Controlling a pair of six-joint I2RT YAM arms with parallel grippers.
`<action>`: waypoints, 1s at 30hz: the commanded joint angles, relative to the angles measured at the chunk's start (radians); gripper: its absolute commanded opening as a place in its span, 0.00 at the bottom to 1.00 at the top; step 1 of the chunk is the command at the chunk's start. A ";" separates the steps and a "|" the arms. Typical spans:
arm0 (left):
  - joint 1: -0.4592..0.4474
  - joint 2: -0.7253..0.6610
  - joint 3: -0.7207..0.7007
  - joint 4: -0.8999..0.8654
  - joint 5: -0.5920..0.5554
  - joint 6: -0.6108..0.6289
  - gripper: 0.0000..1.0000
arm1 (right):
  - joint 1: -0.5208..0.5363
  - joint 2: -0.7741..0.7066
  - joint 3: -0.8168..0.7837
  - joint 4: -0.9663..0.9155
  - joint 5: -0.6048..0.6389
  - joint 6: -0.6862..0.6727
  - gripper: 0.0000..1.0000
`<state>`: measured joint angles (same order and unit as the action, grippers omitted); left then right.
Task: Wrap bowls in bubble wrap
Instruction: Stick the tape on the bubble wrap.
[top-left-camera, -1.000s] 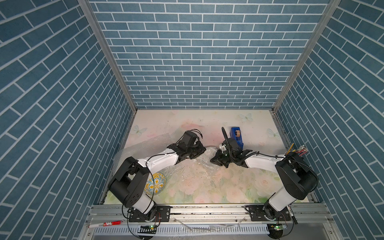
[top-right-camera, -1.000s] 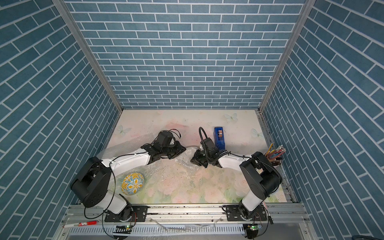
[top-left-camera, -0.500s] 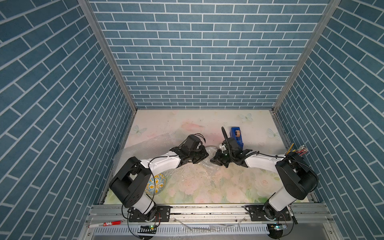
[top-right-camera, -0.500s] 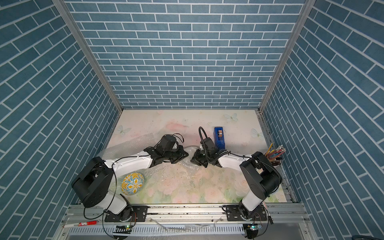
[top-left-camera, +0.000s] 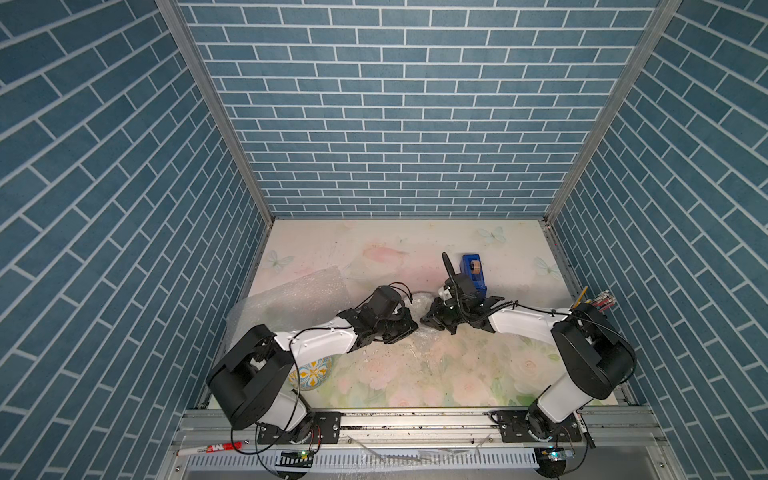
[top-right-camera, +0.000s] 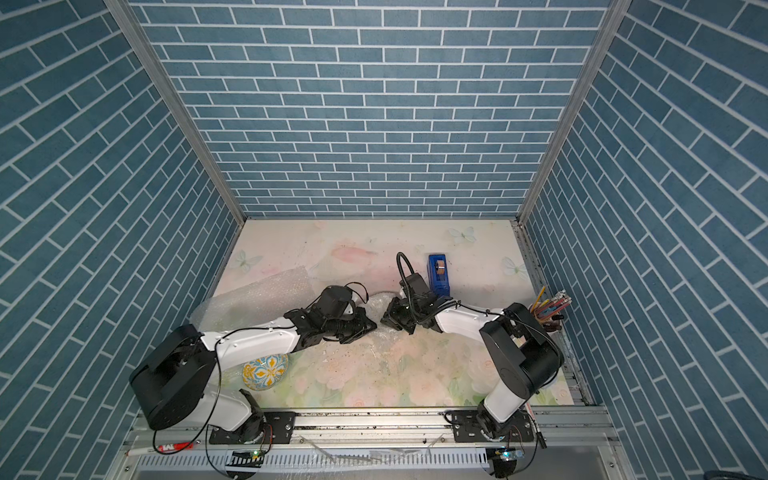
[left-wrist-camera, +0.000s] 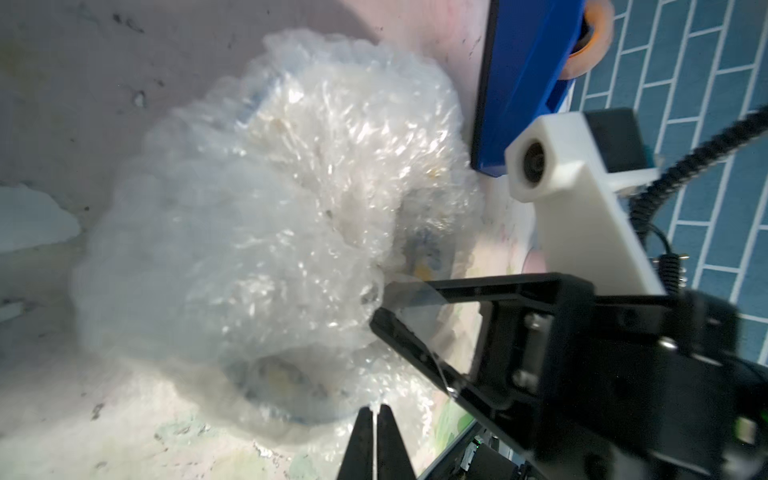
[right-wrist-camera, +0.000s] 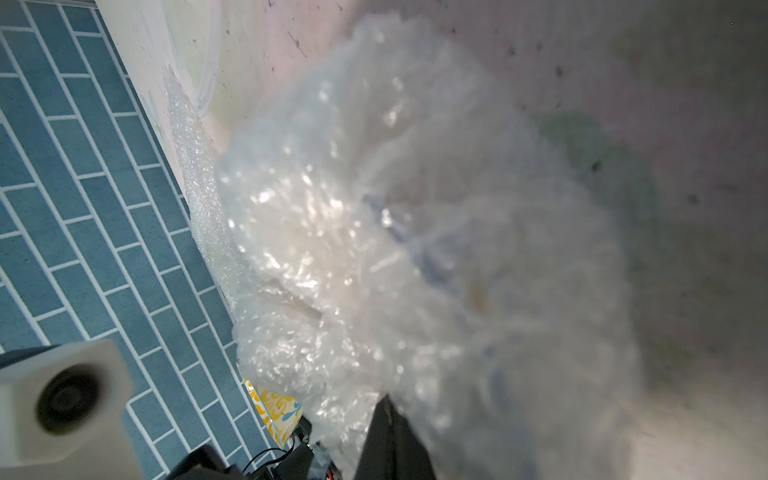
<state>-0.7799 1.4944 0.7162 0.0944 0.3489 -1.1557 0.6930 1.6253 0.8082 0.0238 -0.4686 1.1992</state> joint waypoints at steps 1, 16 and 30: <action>-0.002 0.037 0.022 0.098 0.017 -0.010 0.08 | -0.004 0.012 0.024 -0.029 0.008 0.027 0.00; 0.001 0.126 0.069 0.178 -0.001 -0.035 0.07 | -0.004 0.001 0.031 -0.058 0.010 0.013 0.00; 0.069 0.171 0.084 0.093 -0.095 -0.041 0.06 | -0.005 -0.018 0.036 -0.080 0.022 0.008 0.00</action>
<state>-0.7338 1.6524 0.7963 0.2302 0.3054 -1.1999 0.6888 1.6249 0.8223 -0.0246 -0.4637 1.2003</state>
